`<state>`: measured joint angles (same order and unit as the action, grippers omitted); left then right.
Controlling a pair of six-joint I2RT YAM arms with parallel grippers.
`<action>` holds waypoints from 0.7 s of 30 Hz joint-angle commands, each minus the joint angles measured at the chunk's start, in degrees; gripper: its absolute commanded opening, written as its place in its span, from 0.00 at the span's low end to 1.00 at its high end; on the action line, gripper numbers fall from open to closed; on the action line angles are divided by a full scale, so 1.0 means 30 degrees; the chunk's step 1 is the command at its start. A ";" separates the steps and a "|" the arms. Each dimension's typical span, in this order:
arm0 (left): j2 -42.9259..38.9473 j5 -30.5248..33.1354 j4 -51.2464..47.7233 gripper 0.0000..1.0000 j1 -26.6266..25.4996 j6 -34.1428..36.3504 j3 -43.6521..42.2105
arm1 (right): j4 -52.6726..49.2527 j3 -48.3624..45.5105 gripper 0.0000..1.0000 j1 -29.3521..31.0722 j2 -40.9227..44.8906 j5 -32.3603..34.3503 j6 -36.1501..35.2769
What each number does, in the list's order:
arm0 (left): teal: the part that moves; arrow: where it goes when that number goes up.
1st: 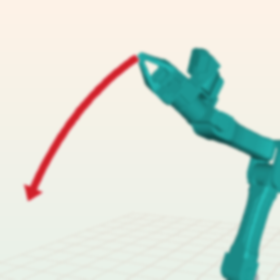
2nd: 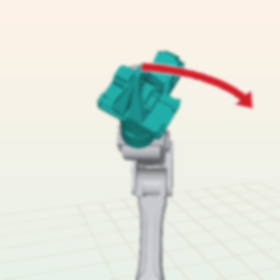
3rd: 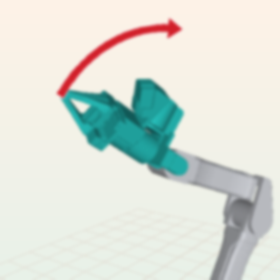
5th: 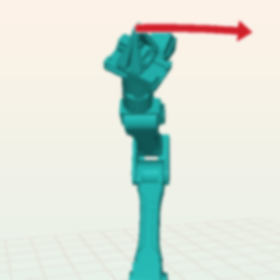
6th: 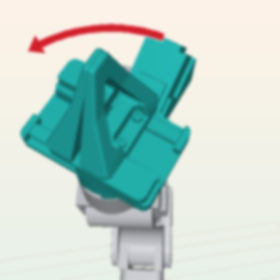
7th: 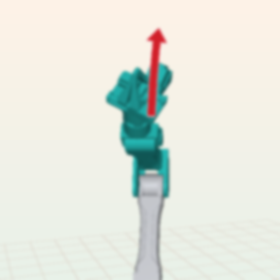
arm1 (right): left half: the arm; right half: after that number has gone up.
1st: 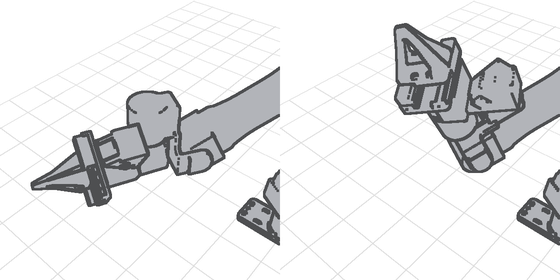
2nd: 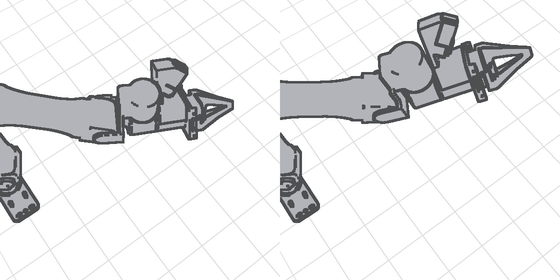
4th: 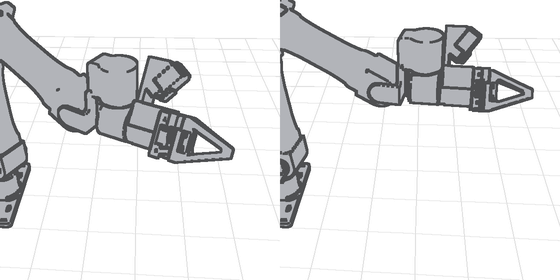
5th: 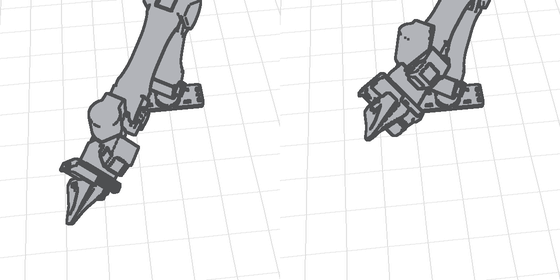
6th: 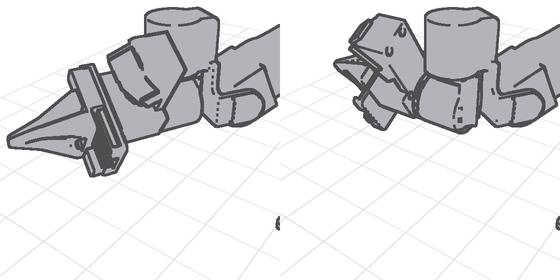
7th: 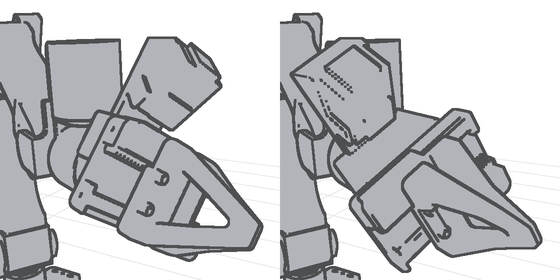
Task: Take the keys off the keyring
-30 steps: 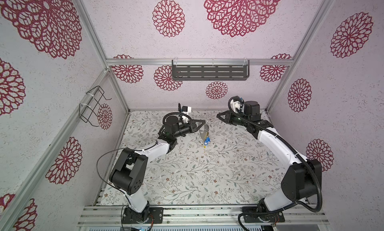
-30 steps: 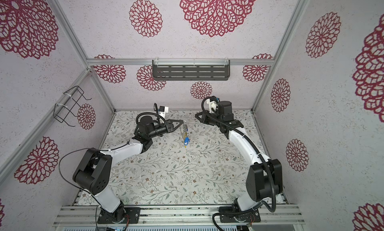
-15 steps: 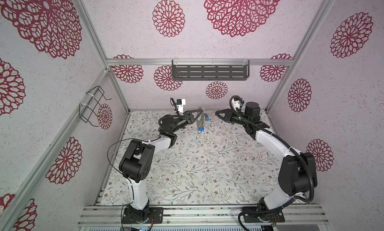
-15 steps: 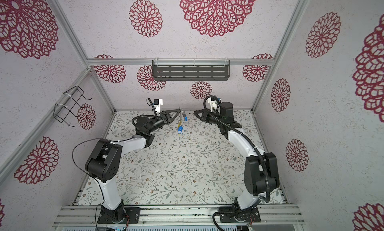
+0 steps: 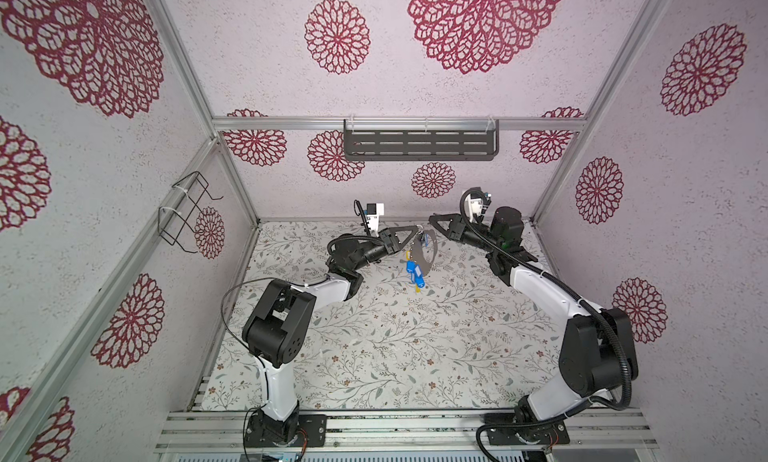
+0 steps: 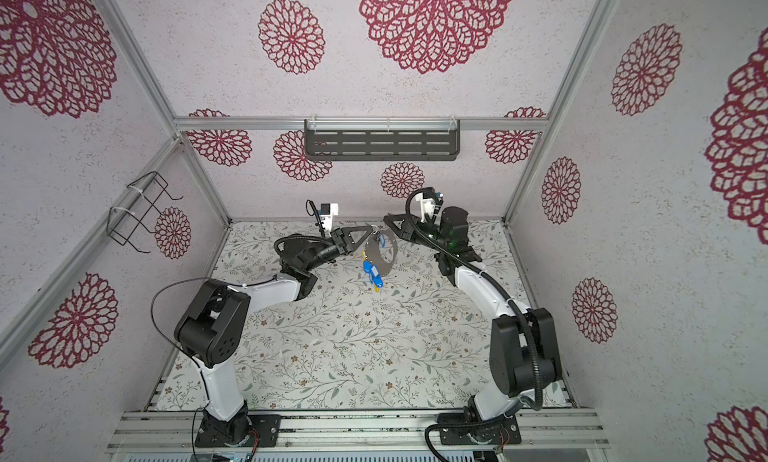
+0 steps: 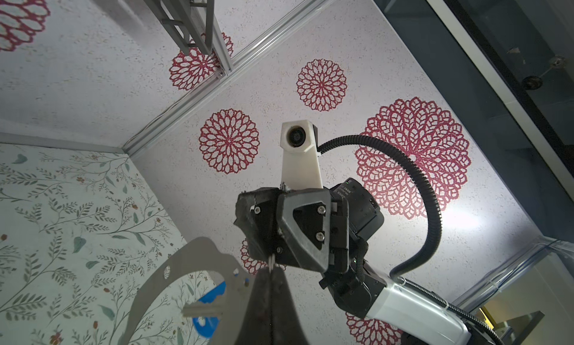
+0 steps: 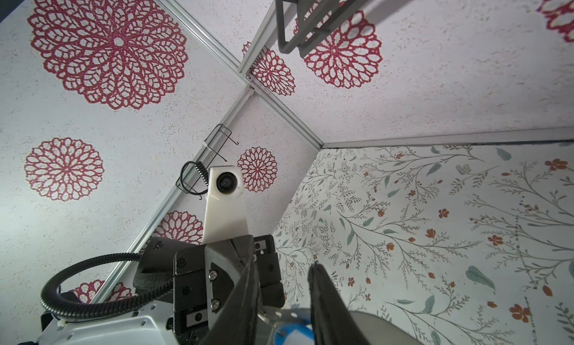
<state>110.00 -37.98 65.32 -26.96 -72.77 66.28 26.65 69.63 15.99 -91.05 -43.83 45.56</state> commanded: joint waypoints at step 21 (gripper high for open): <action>0.0189 0.0502 0.0971 0.00 -0.0249 0.0014 0.1285 | 0.1179 -0.0882 0.24 0.0968 0.1607 -0.0427 -0.0831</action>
<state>110.19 -37.76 64.58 -27.66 -72.64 68.53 27.75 66.83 18.57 -89.30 -43.90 43.31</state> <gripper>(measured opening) 0.045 0.249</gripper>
